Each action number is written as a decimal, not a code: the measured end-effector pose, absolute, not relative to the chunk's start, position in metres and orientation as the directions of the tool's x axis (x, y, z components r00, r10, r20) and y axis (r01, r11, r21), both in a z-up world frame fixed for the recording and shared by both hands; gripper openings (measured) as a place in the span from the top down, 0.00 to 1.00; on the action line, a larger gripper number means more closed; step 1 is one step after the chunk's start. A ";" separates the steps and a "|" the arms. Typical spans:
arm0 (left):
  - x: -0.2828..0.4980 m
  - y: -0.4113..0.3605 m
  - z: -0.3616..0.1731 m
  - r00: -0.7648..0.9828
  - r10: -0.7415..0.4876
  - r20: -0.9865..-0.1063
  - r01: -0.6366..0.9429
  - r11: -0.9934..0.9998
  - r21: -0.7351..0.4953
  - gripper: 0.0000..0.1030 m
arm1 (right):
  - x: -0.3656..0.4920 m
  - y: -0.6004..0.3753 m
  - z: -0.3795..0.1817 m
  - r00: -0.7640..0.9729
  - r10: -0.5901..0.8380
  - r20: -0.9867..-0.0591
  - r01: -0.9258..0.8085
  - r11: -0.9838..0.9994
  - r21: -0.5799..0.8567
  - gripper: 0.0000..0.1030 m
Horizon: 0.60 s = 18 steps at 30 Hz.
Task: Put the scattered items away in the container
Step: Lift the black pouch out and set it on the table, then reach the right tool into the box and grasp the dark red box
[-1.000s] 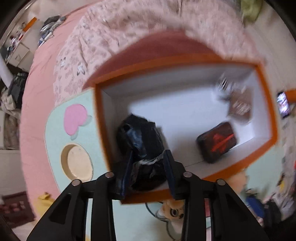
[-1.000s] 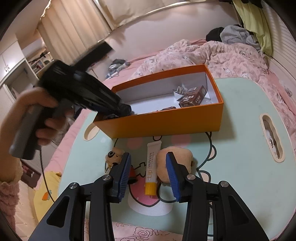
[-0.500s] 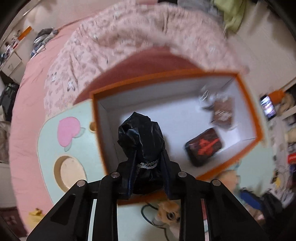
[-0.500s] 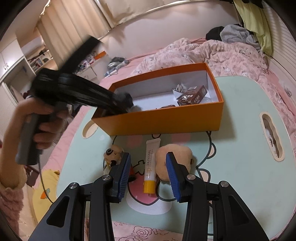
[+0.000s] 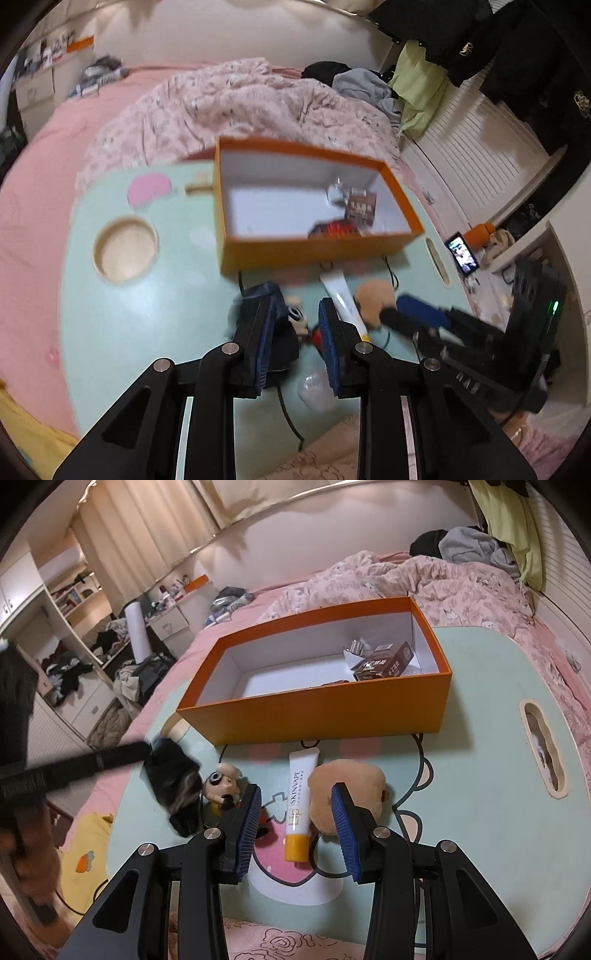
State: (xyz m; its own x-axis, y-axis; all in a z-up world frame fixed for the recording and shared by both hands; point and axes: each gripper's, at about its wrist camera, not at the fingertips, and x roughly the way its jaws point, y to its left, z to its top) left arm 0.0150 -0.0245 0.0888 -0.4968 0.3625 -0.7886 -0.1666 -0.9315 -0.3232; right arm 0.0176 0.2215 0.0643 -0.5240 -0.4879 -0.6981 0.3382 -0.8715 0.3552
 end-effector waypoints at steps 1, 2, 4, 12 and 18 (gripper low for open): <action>0.017 -0.024 0.084 -0.503 0.357 -0.787 -0.156 -0.933 -0.323 0.74 | 0.018 0.221 0.064 -0.525 -0.487 -0.698 0.338 -0.872 0.354 0.62; 0.016 -0.025 0.078 -0.509 0.344 -0.789 -0.142 -0.938 -0.317 0.74 | 0.018 0.222 0.064 -0.526 -0.486 -0.698 0.337 -0.872 0.353 0.62; 0.015 -0.027 0.073 -0.521 0.338 -0.784 -0.128 -0.939 -0.319 0.74 | 0.018 0.222 0.064 -0.525 -0.485 -0.699 0.337 -0.873 0.353 0.62; 0.028 -0.031 0.084 -0.610 0.323 -0.724 -0.127 -0.941 -0.313 0.45 | 0.017 0.222 0.065 -0.528 -0.479 -0.701 0.334 -0.876 0.347 0.62; 0.052 -0.053 0.091 -0.726 0.268 -0.633 -0.053 -0.940 -0.338 0.33 | 0.011 0.222 0.087 -0.562 -0.457 -0.689 0.369 -0.884 0.286 0.62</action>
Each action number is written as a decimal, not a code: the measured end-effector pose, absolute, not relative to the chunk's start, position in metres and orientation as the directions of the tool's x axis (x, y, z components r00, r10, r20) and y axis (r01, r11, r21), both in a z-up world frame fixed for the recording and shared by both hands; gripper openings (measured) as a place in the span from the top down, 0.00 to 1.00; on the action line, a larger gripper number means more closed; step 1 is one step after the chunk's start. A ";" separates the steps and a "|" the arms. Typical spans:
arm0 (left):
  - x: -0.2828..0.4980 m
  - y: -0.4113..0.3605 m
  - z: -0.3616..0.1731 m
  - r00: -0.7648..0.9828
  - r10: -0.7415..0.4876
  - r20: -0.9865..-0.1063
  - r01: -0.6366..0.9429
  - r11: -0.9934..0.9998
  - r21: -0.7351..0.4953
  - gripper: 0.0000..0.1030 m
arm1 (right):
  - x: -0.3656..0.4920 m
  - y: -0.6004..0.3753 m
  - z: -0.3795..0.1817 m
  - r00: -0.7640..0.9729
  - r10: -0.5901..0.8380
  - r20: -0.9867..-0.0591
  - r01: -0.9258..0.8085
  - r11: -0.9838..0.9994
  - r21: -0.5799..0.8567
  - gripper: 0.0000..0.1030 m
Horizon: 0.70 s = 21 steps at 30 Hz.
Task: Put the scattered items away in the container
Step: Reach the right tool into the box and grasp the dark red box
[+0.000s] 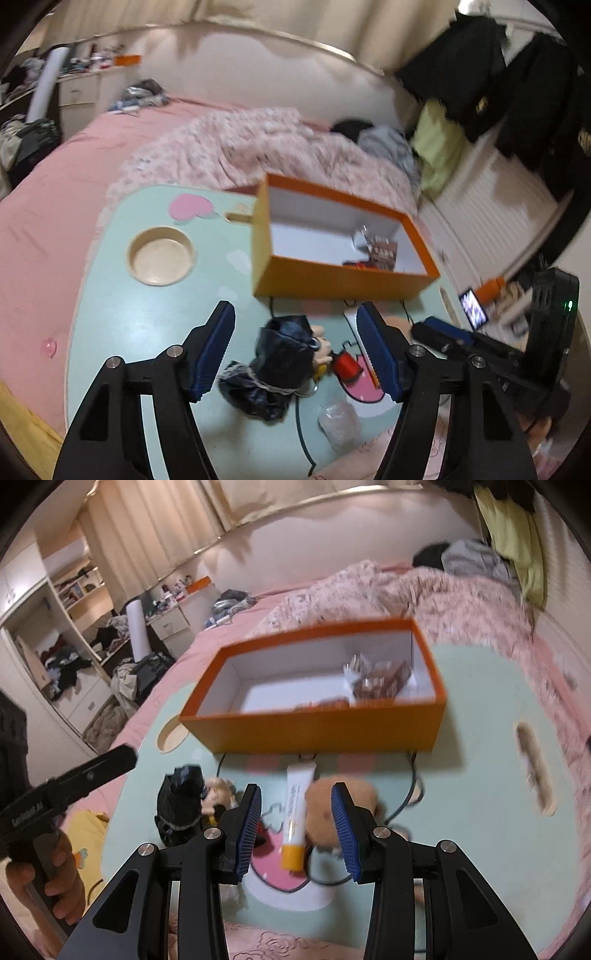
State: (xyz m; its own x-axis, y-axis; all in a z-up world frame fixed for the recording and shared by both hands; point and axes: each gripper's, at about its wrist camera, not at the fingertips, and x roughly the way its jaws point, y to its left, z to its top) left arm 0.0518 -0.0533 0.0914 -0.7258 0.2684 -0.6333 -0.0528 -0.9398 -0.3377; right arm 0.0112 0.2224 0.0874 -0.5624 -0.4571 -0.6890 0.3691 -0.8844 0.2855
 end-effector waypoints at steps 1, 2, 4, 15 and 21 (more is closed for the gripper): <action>0.055 -0.056 0.091 -0.737 0.261 -0.623 -0.050 -0.941 -0.334 0.33 | 0.008 0.222 0.097 -0.576 -0.446 -0.685 0.379 -0.888 0.260 0.62; 0.057 -0.059 0.091 -0.741 0.254 -0.621 -0.048 -0.943 -0.328 0.33 | 0.002 0.221 0.108 -0.589 -0.434 -0.682 0.392 -0.891 0.229 0.62; 0.058 -0.063 0.089 -0.739 0.244 -0.628 -0.044 -0.948 -0.316 0.33 | -0.016 0.217 0.134 -0.585 -0.435 -0.685 0.427 -0.883 0.196 0.62; 0.065 -0.087 0.080 -0.752 0.294 -0.590 -0.038 -0.913 -0.406 0.33 | -0.167 0.162 0.089 0.017 -0.213 -0.977 0.338 -0.918 0.206 0.57; 0.069 -0.094 0.078 -0.766 0.306 -0.565 -0.043 -0.902 -0.430 0.33 | -0.184 0.152 0.054 0.116 -0.152 -0.981 0.311 -0.933 0.182 0.42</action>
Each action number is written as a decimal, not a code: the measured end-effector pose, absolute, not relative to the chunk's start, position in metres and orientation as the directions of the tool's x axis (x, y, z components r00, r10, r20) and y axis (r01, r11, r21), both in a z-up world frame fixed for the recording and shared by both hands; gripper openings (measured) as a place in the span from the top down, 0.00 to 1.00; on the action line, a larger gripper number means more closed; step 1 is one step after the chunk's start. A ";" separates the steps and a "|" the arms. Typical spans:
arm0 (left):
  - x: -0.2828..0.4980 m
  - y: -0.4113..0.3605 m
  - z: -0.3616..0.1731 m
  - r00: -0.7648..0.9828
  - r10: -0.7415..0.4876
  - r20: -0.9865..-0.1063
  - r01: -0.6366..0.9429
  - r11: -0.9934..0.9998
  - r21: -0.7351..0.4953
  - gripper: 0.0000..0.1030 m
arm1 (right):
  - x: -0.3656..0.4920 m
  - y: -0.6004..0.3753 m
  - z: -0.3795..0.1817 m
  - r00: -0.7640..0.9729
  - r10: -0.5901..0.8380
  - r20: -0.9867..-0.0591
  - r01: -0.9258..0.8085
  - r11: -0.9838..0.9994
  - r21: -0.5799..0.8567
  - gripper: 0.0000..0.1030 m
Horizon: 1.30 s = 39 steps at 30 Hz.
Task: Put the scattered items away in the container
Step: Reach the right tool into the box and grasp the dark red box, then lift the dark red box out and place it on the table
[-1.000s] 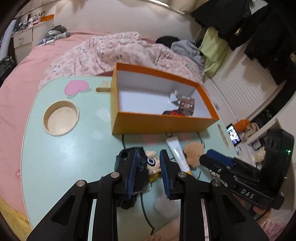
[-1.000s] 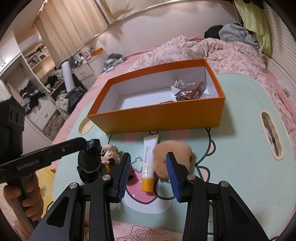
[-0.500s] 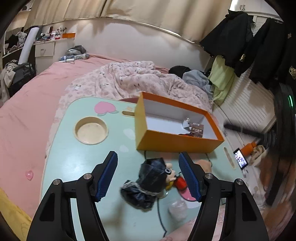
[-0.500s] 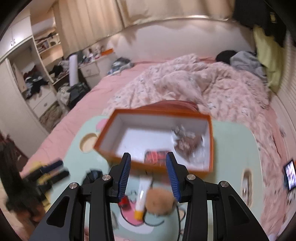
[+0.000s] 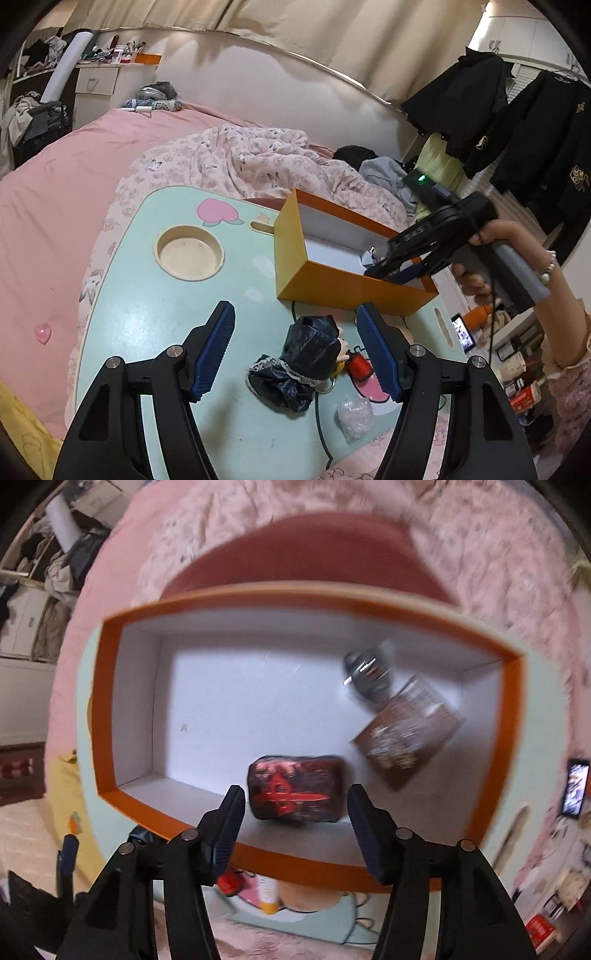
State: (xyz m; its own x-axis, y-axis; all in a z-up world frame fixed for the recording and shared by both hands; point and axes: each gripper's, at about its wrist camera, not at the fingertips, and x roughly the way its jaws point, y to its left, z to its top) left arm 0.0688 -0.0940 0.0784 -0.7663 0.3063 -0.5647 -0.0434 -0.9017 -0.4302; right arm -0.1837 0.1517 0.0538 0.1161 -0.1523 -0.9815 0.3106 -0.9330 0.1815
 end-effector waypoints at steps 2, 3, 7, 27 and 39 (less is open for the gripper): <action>0.070 -0.096 0.079 -0.769 0.307 -0.561 -0.043 -0.901 -0.432 0.33 | -0.184 0.146 0.045 0.121 -0.131 -0.984 0.322 -0.933 0.164 0.40; 0.070 -0.097 0.079 -0.770 0.306 -0.560 -0.041 -0.900 -0.435 0.33 | -0.184 0.143 0.040 0.129 -0.117 -0.985 0.327 -0.932 0.154 0.40; 0.071 -0.100 0.081 -0.775 0.304 -0.554 -0.034 -0.896 -0.444 0.33 | -0.181 0.134 0.036 0.092 -0.080 -0.993 0.366 -0.924 0.108 0.41; 0.068 -0.089 0.077 -0.757 0.301 -0.580 -0.030 -0.903 -0.429 0.33 | -0.044 0.171 0.098 -0.234 -0.450 -0.862 0.503 -0.814 0.289 0.41; 0.070 -0.081 0.085 -0.755 0.287 -0.589 -0.036 -0.916 -0.400 0.33 | -0.042 0.167 0.062 -0.328 -0.428 -0.842 0.430 -0.862 0.270 0.41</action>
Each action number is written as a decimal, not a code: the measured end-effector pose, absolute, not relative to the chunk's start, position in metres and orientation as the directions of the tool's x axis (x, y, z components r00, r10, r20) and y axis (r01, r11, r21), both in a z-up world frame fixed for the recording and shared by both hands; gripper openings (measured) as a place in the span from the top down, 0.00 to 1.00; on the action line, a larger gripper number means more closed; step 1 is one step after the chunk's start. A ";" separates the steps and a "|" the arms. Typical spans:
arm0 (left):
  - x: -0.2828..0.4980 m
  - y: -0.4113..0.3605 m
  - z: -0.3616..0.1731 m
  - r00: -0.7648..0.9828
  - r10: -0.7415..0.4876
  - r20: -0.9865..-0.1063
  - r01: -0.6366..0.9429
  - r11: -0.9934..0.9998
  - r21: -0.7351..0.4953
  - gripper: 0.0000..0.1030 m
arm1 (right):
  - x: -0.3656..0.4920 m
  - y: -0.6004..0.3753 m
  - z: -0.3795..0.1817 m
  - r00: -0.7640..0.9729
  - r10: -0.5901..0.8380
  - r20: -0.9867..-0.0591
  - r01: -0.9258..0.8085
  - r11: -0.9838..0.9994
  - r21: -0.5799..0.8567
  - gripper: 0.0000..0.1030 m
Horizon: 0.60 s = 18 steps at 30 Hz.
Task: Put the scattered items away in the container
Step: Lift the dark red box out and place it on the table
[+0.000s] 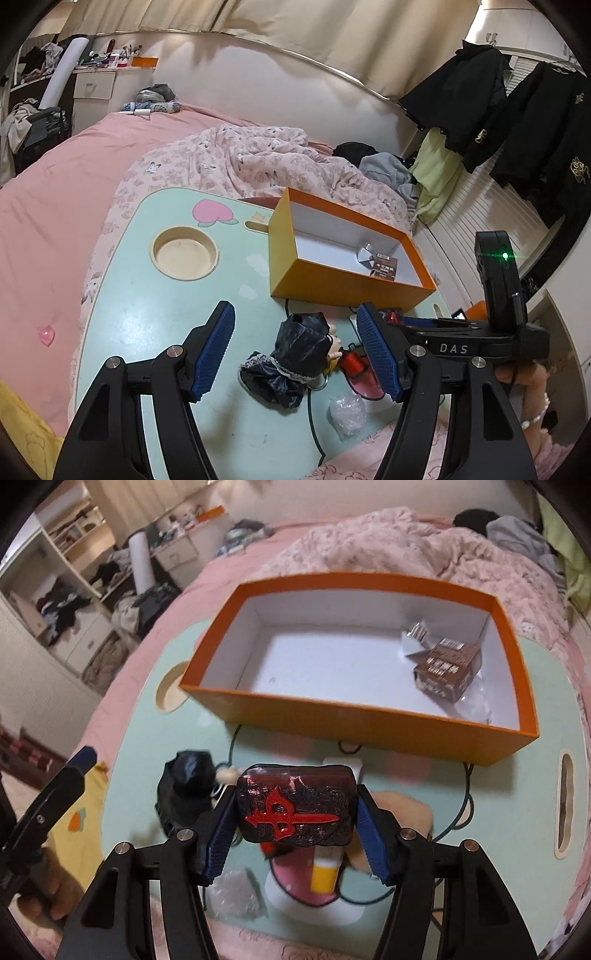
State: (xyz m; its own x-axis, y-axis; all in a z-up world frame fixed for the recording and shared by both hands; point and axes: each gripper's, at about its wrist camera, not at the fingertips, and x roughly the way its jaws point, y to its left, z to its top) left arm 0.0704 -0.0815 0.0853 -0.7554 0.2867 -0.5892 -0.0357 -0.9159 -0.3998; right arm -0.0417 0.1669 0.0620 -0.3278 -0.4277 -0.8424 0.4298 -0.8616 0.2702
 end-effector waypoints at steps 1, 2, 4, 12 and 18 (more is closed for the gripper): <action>0.070 -0.082 0.085 -0.754 0.285 -0.591 -0.034 -0.916 -0.399 0.33 | -0.040 0.167 0.062 -0.336 -0.429 -0.838 0.430 -0.862 0.268 0.41; 0.070 -0.082 0.085 -0.753 0.285 -0.593 -0.032 -0.916 -0.399 0.33 | -0.037 0.168 0.062 -0.339 -0.434 -0.835 0.432 -0.860 0.271 0.41; 0.069 -0.082 0.085 -0.750 0.287 -0.596 -0.030 -0.915 -0.402 0.33 | -0.032 0.170 0.060 -0.333 -0.449 -0.829 0.429 -0.855 0.291 0.41; 0.067 -0.078 0.085 -0.745 0.283 -0.604 -0.033 -0.920 -0.391 0.33 | -0.011 0.183 0.063 -0.444 -0.454 -0.772 0.380 -0.876 0.297 0.35; 0.065 -0.071 0.086 -0.738 0.291 -0.609 -0.045 -0.922 -0.385 0.33 | -0.004 0.189 0.071 -0.494 -0.460 -0.738 0.364 -0.880 0.305 0.33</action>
State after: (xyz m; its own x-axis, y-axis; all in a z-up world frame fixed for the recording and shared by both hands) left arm 0.0653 -0.0707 0.0861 -0.7379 0.2905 -0.6092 -0.0447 -0.9217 -0.3854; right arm -0.0045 0.1886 0.0705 -0.4939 -0.4601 -0.7378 0.3644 -0.8800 0.3047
